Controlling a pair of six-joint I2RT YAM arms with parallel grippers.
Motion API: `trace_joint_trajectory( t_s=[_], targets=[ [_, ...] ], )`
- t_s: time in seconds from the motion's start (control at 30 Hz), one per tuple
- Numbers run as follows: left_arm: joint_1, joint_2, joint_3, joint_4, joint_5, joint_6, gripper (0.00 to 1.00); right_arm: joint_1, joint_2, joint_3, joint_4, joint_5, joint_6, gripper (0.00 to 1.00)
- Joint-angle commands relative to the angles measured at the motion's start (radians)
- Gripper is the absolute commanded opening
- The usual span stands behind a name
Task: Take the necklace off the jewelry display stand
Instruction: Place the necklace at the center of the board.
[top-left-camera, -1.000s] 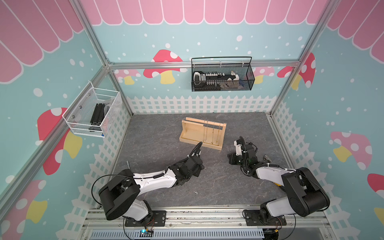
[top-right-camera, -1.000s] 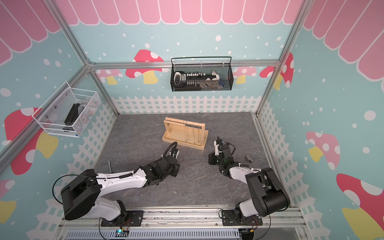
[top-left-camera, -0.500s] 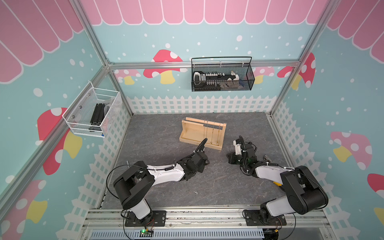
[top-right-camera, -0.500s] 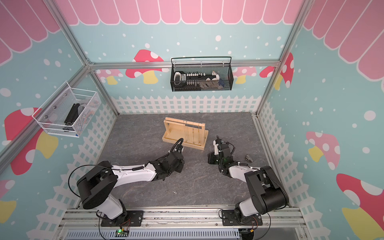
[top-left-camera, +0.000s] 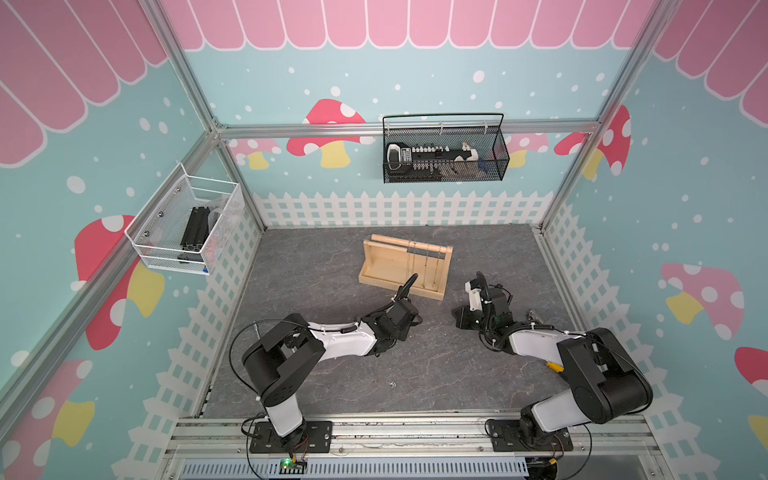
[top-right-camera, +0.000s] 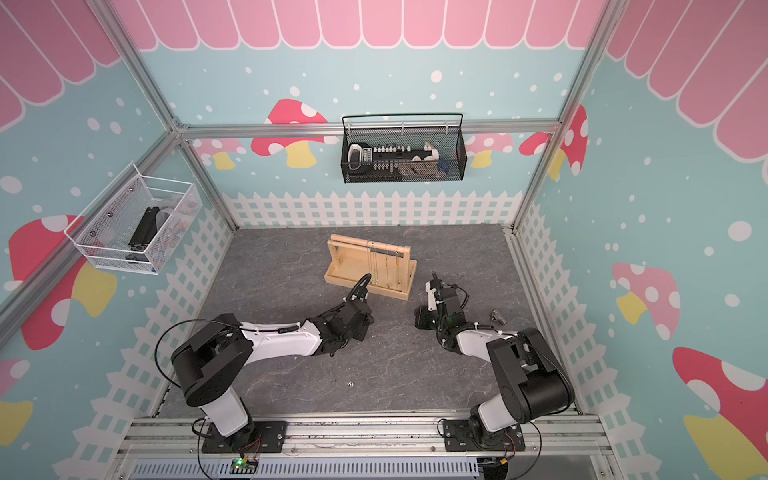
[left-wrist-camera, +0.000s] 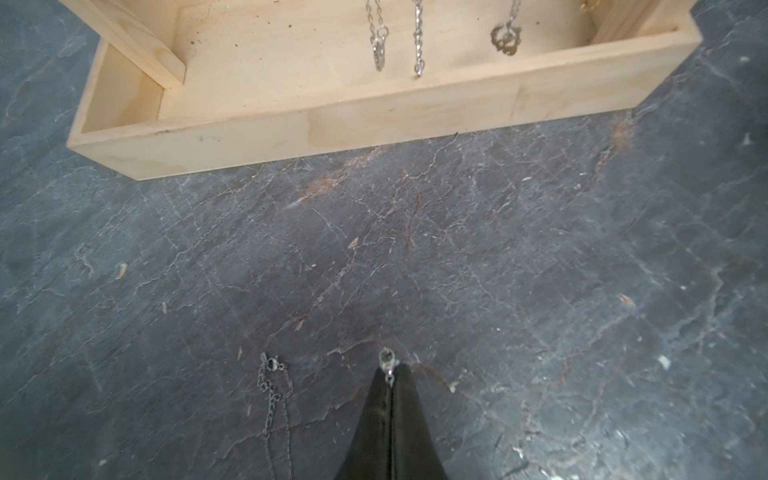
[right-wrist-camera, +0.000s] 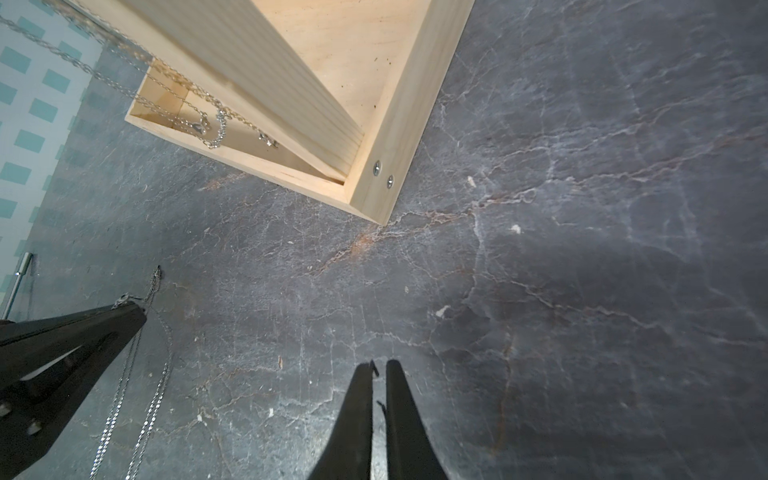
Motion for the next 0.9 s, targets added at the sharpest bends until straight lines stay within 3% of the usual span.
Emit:
trace_joint_trajectory(
  t_s=[0.0, 0.33, 0.53, 0.73, 0.87],
  targets=[
    [0.014, 0.028, 0.032, -0.009, -0.018, 0.015, 0.00, -0.002, 0.010, 0.022, 0.025, -0.009, 0.017, 0.11],
    [0.052, 0.051, 0.046, -0.002, 0.019, 0.013, 0.00, -0.003, 0.020, 0.027, 0.025, -0.016, 0.020, 0.11],
    [0.057, 0.069, 0.058, 0.000, 0.037, 0.012, 0.10, -0.005, 0.021, 0.027, 0.028, -0.022, 0.024, 0.11],
    [0.059, 0.072, 0.060, 0.000, 0.032, 0.008, 0.27, -0.004, 0.023, 0.028, 0.032, -0.024, 0.024, 0.11],
    [0.059, 0.060, 0.057, -0.006, 0.030, -0.001, 0.30, -0.004, 0.024, 0.027, 0.032, -0.025, 0.025, 0.11]
  ],
)
